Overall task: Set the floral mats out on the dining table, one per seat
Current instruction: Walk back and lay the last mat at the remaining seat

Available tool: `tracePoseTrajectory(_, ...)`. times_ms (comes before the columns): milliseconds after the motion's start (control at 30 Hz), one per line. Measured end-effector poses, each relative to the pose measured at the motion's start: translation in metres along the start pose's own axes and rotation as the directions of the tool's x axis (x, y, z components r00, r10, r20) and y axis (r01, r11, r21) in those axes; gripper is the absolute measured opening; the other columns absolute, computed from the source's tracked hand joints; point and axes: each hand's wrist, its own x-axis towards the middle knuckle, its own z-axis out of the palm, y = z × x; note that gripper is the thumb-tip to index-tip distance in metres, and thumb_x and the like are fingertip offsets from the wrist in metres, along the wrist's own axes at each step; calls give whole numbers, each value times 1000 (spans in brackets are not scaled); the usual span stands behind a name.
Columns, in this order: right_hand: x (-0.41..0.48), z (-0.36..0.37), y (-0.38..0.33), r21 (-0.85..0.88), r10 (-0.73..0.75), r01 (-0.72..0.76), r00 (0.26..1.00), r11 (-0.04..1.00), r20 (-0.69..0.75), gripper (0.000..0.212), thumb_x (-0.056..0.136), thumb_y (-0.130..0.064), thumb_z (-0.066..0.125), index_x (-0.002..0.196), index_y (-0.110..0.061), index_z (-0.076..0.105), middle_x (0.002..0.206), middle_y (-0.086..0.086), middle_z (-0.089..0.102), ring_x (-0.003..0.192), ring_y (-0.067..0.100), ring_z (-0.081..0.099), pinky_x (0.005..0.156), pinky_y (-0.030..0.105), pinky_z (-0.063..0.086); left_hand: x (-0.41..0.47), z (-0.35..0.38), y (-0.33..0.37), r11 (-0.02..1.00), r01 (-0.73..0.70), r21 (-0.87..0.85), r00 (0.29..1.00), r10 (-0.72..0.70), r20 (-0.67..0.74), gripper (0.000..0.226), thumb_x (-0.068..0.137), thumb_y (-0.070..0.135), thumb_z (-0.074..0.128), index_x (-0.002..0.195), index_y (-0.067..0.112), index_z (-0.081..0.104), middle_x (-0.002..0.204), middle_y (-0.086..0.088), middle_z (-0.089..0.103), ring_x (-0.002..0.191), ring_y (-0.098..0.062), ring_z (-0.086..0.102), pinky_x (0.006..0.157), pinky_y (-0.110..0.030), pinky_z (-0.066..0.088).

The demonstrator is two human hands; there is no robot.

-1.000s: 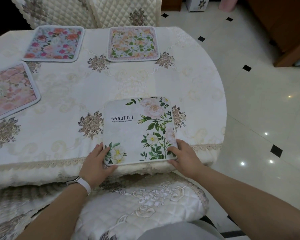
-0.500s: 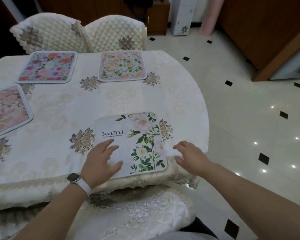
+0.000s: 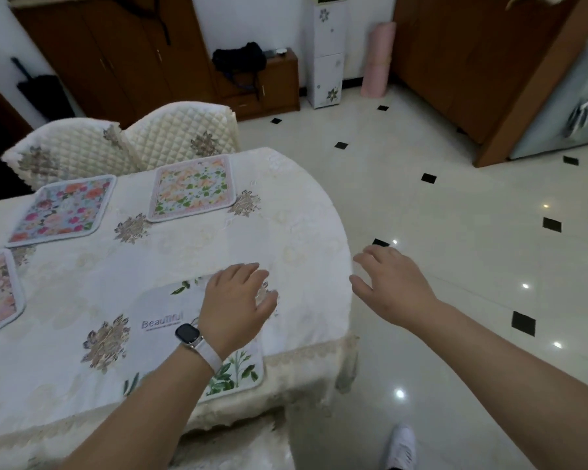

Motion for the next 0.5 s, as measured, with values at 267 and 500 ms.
tracePoseTrajectory(267,6,-59,144,-20,-49,49,999,999,6,53,86,-46,34,115,-14,66,116,8,65,107,32,59,87,44,48,92,14,143,986,-116,123,992,120,-24,43,86,44,44,112,20,68,126,-4,65,119,-31,57,92,-45,46)
tracePoseTrajectory(500,2,-104,244,-18,34,-35,999,999,-29,58,87,-46,28,127,-16,59,134,6,55,123,29,48,100,42,37,150,29,242,971,-202,128,974,213,-77,39,87,39,43,108,19,69,122,-4,67,114,-30,59,90,-43,46)
